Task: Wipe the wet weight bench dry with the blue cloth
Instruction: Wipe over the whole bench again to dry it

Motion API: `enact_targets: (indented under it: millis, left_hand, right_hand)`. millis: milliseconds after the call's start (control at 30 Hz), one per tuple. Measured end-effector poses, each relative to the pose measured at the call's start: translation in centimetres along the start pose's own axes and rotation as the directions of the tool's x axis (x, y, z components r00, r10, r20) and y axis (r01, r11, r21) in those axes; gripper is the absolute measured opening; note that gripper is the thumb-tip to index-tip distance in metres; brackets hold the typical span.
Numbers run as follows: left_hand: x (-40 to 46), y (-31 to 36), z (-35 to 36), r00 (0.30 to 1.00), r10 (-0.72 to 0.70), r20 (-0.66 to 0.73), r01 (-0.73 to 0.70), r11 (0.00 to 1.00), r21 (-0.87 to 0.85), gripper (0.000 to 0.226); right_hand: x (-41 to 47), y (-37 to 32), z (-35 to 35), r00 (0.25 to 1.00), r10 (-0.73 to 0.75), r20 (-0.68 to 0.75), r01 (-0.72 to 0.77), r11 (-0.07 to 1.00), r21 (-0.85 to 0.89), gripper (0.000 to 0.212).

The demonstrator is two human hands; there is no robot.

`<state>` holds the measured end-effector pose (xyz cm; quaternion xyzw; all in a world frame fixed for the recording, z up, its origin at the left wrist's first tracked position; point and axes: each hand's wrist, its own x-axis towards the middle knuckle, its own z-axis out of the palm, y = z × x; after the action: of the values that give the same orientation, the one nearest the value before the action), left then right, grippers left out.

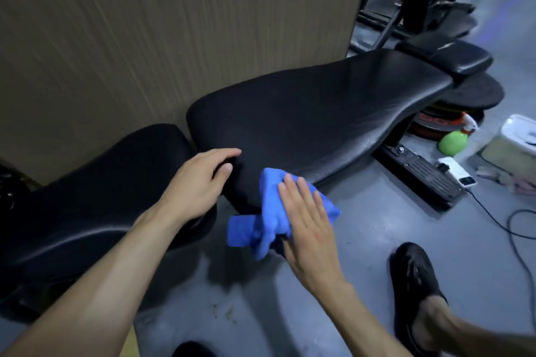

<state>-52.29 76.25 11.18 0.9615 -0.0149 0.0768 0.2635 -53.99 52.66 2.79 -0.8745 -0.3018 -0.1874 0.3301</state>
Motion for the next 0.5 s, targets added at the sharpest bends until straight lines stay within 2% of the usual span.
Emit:
enact_targets:
  millis: [33,67,133,200,400,467,500]
  left_hand:
    - [0.3,0.4,0.4,1.000,-0.021,0.017,0.021,1.000,0.006,0.035]
    - [0.6,0.7,0.6,0.998,-0.060,0.016,0.060,0.998,0.005,0.035]
    - [1.3,1.4,0.5,0.989,-0.149,-0.010,0.149,0.988,-0.036,0.033]
    - [1.6,1.9,0.5,0.978,-0.206,-0.022,0.203,0.975,-0.090,0.032]
    - [1.4,2.4,1.1,0.965,-0.263,-0.026,0.258,0.960,-0.108,0.032]
    - [1.4,2.3,1.3,0.966,-0.256,-0.034,0.251,0.963,-0.096,0.032]
    - [1.3,2.3,1.3,0.966,-0.254,-0.038,0.250,0.964,-0.093,0.032]
  right_hand:
    - [-1.3,0.2,-1.0,0.989,0.148,-0.019,-0.142,0.970,0.199,0.087]
    - [-2.1,-0.2,-2.0,0.952,0.306,0.004,-0.280,0.867,0.412,0.087]
    - [-3.1,-1.2,-3.1,0.846,0.532,0.013,-0.416,0.646,0.639,0.088]
    - [-4.1,-2.2,-3.2,0.783,0.622,0.008,-0.455,0.564,0.690,0.088]
    - [-3.8,-6.1,0.4,0.805,0.591,0.060,-0.421,0.495,0.760,0.085]
    - [-2.0,-7.3,2.7,0.729,0.684,0.017,-0.457,0.468,0.756,0.086]
    - [-0.7,-8.1,3.6,0.675,0.737,0.020,-0.483,0.421,0.768,0.087]
